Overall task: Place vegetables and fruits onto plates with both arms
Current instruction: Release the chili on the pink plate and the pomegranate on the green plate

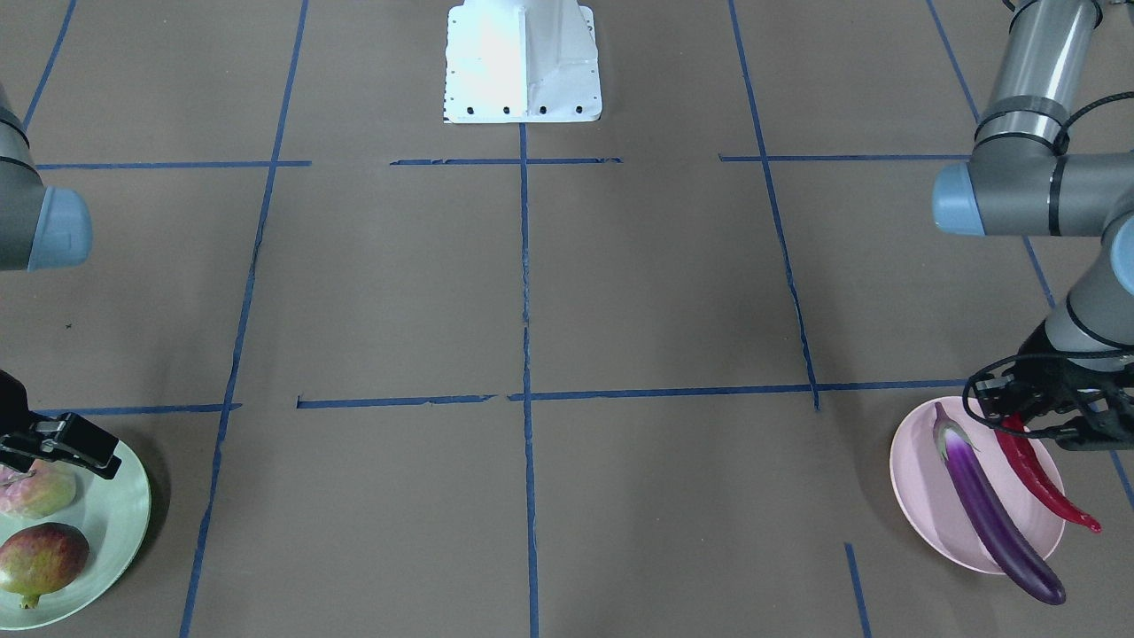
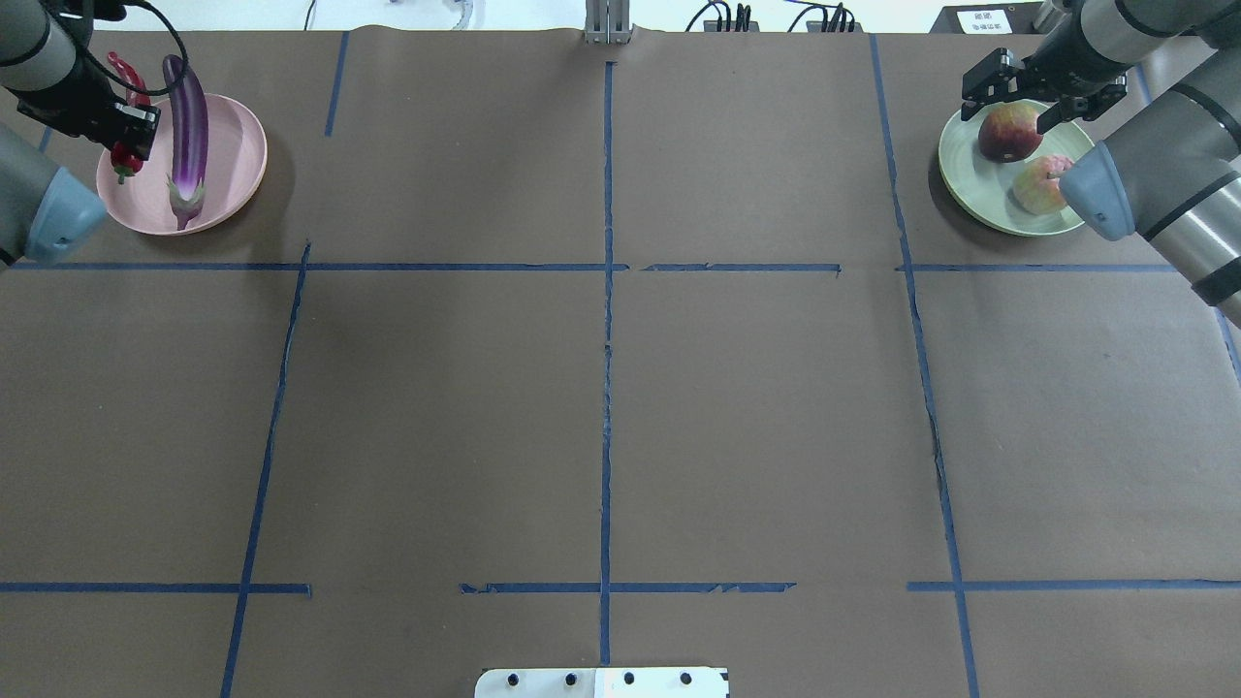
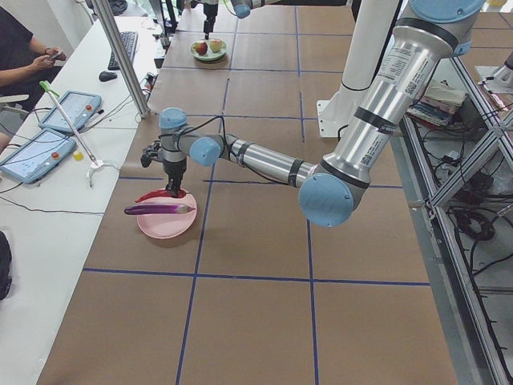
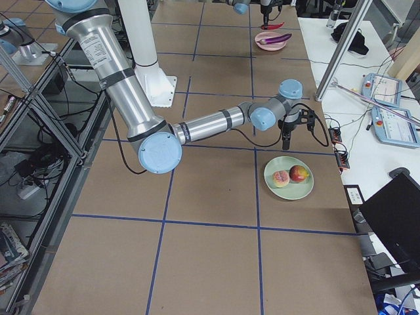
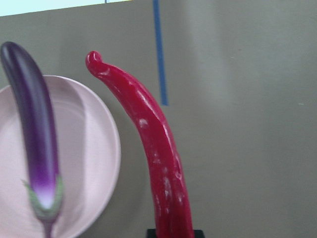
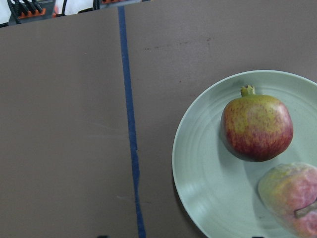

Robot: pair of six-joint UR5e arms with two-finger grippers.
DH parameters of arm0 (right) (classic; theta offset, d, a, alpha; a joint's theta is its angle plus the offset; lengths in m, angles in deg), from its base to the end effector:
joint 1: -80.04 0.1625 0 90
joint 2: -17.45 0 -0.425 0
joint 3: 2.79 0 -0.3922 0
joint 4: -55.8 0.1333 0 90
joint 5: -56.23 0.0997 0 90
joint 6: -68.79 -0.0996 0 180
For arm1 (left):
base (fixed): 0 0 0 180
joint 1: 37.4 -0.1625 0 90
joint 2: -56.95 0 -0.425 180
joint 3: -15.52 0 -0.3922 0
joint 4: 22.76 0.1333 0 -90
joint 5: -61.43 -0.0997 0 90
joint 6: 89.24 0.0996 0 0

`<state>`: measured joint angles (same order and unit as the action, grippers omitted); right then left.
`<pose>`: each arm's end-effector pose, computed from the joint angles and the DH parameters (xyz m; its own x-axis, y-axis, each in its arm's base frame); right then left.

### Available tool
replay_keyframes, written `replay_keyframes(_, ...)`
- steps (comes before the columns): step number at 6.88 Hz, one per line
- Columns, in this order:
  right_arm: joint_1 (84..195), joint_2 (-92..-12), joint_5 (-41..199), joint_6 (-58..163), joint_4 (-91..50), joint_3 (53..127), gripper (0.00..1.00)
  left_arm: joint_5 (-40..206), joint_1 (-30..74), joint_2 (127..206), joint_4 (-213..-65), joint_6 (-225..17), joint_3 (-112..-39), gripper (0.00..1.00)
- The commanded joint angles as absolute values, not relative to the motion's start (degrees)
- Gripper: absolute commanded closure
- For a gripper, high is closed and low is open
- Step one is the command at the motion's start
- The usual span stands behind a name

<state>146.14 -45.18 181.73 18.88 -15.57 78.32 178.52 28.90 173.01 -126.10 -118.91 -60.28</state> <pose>-0.2129 -0.6667 0.4201 0.6351 0.1391 0.7598 -0.2528 0.9669 0.0343 0.2002 -0.6749 0.5015 0.8206 0.0551 -0.5688 0.0489 0.9849 0.1660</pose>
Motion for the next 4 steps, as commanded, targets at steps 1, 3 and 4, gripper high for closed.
replay_keyframes(1, 144.74, -45.74, 182.09, 14.14, -15.57, 82.19, 0.00, 178.94, 29.49, 173.05, -134.60, -115.09, -51.32, 0.91)
replay_keyframes(3, 144.64, -45.83, 182.17, 13.33, -15.66, 83.07, 0.00, 178.94, 29.22, 173.23, -134.91, -114.91, -50.31, 0.31)
replay_keyframes(4, 144.64, -46.70, 182.26, 13.33, -15.66, 84.03, 0.00, 179.03, 29.31, 173.23, -135.34, -114.99, -50.40, 0.00)
